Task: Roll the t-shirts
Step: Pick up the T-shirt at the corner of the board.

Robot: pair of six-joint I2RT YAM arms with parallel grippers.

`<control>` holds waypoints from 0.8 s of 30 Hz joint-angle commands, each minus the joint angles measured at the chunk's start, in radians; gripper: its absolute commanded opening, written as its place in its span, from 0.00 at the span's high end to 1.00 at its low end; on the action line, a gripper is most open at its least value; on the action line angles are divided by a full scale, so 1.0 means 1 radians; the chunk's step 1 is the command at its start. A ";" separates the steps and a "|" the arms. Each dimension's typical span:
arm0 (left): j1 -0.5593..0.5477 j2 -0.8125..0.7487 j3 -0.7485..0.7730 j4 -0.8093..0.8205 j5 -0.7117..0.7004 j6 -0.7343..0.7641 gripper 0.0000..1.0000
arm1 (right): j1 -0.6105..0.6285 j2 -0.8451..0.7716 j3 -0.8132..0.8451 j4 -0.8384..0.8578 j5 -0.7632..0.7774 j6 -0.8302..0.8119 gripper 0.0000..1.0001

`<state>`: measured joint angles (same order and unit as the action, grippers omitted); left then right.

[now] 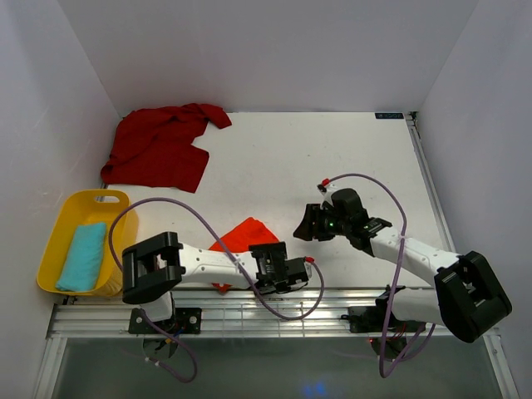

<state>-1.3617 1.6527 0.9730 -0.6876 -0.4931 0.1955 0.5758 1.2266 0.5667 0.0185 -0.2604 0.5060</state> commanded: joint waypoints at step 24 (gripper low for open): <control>0.210 0.190 -0.030 0.014 -0.093 -0.220 0.02 | -0.016 0.076 0.044 0.020 -0.007 -0.006 0.43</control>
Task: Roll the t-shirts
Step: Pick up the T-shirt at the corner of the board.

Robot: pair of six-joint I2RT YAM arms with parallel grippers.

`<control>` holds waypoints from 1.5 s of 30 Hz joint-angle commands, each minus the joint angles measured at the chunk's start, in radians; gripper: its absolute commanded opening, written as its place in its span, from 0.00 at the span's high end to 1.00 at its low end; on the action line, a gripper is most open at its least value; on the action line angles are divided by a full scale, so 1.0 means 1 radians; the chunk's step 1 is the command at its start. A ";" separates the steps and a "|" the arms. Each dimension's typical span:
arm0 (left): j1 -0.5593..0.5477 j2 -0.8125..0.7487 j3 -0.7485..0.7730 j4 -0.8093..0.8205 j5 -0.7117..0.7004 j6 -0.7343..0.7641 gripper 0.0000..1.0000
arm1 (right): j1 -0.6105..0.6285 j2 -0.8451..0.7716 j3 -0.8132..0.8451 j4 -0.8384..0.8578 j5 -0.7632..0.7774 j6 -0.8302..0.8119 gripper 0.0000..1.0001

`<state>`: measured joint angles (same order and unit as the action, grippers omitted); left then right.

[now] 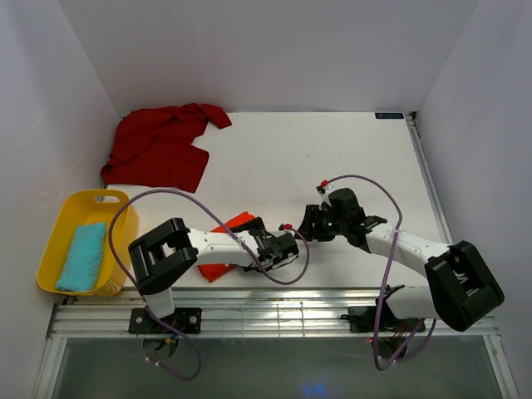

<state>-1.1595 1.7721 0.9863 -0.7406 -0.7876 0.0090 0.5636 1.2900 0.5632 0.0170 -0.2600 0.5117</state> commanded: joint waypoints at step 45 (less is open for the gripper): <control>0.741 -0.267 0.190 -0.031 0.602 0.275 1.00 | -0.088 0.003 0.099 0.021 -0.019 -0.042 0.44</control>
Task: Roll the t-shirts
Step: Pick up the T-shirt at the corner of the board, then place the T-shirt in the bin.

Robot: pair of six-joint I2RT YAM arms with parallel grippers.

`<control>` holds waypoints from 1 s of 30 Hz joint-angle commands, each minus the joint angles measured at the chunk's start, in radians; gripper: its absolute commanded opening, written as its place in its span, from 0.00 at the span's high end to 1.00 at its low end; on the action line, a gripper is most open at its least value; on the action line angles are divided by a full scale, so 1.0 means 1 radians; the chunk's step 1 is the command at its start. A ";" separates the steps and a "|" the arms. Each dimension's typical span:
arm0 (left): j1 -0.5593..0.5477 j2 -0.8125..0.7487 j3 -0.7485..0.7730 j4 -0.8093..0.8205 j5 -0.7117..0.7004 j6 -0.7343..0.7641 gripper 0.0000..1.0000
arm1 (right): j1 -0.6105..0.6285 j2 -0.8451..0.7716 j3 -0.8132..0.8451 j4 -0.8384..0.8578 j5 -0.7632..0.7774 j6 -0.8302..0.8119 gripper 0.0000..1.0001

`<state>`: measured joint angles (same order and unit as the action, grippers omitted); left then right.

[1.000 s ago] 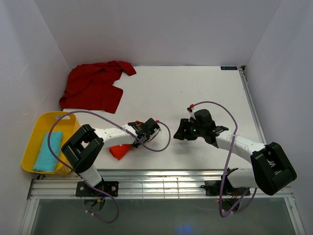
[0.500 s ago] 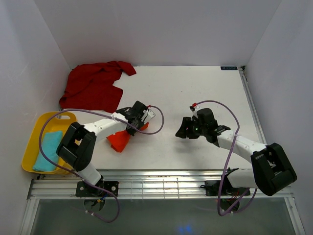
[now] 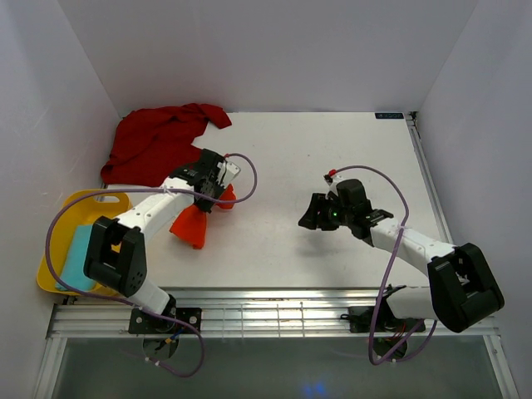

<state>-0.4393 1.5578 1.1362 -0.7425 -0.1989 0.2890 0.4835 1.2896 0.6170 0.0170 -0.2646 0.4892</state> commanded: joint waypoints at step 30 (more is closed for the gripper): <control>0.855 -0.401 0.128 -0.271 -0.162 0.380 1.00 | -0.016 0.174 0.198 0.069 -0.179 -0.017 0.45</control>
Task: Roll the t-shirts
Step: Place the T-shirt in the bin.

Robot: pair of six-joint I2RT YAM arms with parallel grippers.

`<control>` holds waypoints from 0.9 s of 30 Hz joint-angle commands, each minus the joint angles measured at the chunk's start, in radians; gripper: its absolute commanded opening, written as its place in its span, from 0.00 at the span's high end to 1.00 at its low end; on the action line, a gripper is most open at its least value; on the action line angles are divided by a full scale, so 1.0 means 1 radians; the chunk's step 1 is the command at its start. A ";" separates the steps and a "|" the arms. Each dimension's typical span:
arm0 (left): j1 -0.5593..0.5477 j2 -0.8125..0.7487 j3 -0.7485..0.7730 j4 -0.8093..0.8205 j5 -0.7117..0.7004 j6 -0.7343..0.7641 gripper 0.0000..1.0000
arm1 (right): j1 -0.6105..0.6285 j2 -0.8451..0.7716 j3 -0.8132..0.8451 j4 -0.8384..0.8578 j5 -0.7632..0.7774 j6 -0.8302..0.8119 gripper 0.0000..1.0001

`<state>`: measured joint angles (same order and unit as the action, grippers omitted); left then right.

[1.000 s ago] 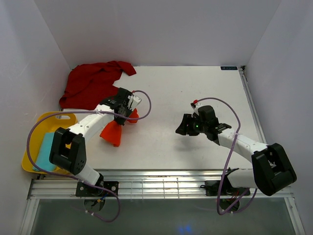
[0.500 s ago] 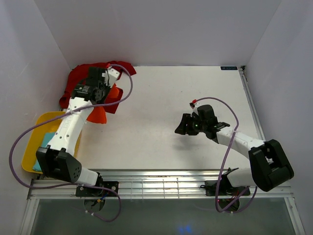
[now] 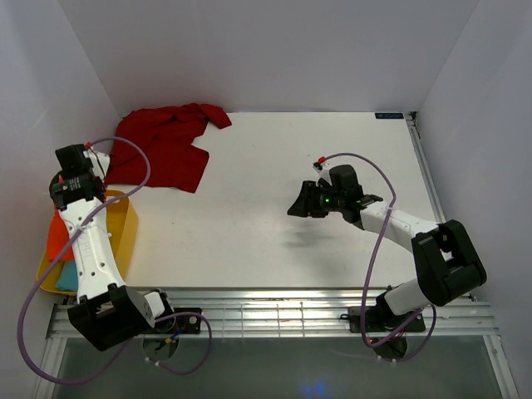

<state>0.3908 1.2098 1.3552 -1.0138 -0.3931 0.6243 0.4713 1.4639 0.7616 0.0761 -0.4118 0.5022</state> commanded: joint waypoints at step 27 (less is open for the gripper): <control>0.057 -0.029 -0.381 0.241 0.154 0.233 1.00 | -0.002 -0.025 0.045 -0.044 0.010 -0.021 0.45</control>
<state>0.4316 1.2060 1.0004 -0.7868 -0.2749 0.7563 0.4713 1.4456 0.7753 0.0399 -0.4103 0.4873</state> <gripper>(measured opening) 0.217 0.547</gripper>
